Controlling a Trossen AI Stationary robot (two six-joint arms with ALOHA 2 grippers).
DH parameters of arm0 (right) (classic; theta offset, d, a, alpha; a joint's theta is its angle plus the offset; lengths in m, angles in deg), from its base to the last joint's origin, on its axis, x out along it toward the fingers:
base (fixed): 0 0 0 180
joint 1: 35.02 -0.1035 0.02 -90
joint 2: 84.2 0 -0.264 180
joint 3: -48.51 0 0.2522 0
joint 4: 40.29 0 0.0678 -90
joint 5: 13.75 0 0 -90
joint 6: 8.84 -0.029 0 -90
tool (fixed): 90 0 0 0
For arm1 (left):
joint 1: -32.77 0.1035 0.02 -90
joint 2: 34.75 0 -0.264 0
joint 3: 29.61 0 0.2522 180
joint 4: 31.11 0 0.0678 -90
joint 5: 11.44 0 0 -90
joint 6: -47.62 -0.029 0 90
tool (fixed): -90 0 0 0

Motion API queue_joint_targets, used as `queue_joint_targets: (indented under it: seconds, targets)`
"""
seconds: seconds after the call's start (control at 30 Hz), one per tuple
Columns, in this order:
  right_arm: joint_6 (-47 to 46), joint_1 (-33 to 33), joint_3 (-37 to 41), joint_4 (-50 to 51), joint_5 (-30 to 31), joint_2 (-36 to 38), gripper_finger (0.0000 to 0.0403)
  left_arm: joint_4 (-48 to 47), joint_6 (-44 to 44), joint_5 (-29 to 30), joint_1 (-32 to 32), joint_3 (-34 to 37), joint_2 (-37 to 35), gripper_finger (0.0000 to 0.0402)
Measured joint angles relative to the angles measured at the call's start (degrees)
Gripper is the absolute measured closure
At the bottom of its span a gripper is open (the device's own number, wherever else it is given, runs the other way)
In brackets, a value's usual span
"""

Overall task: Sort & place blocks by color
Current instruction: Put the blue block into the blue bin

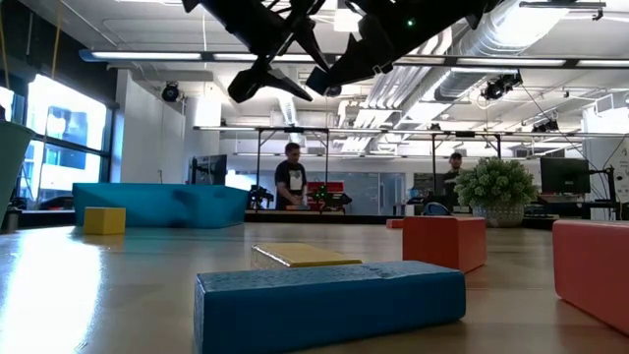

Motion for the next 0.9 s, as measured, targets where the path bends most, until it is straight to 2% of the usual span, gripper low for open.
queue_joint_targets:
  seconds: [0.27, 0.6, 0.8, 0.9]
  targets:
    - [-0.02, 0.11, -0.02, -0.38, 0.22, 0.02, 0.0303, 1.32, -1.87, 0.51, 0.26, 0.0, 0.02, 0.0206]
    - [0.44, 0.15, -0.02, -0.32, 1.29, 0.0, 0.0303, 1.96, -3.4, -0.21, 0.31, 0.0, -0.04, 0.0291]
    - [0.46, 0.15, -0.02, -0.32, 1.38, 0.0, 0.0302, 1.82, -5.35, -0.21, 0.31, -0.02, -0.04, 0.0291]
    - [0.58, 0.15, -0.02, -0.34, 1.45, 0.0, 0.0267, 1.48, -7.5, -0.37, 0.28, -0.05, -0.04, 0.0291]
